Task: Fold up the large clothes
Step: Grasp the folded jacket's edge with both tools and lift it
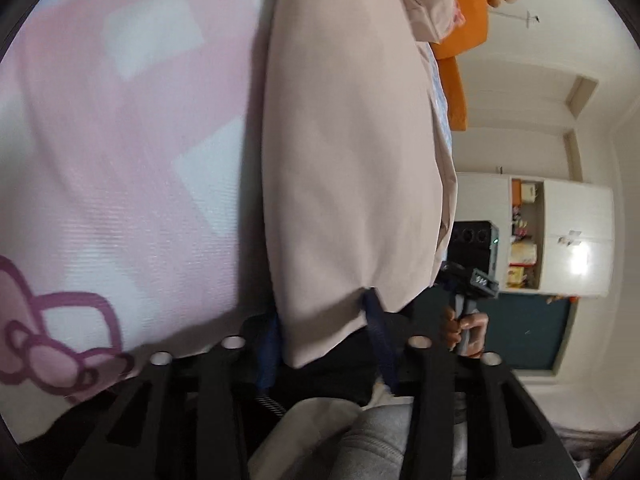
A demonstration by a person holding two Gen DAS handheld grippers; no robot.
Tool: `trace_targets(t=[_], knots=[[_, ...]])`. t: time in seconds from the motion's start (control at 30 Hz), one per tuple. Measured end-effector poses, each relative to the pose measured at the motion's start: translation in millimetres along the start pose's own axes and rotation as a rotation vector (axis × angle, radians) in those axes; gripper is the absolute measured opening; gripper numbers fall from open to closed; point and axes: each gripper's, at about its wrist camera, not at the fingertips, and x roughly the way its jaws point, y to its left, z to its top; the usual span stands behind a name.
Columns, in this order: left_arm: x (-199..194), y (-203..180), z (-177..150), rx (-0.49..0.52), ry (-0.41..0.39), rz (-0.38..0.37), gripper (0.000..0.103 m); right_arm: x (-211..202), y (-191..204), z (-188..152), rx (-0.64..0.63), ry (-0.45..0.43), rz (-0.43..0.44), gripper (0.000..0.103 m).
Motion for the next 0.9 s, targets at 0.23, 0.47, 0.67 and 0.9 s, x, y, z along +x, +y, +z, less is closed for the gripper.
trace_targets(t=[0.23,0.47,0.67,0.9], knots=[[-9,-7,-6,-0.061,-0.013,-0.146,0.018,-14,24,13,0.002,-0.019,0.128,0.01],[-54,-63,16,0.03,-0.111,-0.285,0.017,-49,82,52,-0.097,-0.088,0.235,0.01],[-98,-94,91,0.11,-0.254,-0.258,0.013,-59,133,130,-0.183,-0.122,0.244,0.01],[-109,-101,207,0.096,-0.341,-0.159,0.009,-50,128,233,-0.116,-0.194,0.202,0.01]])
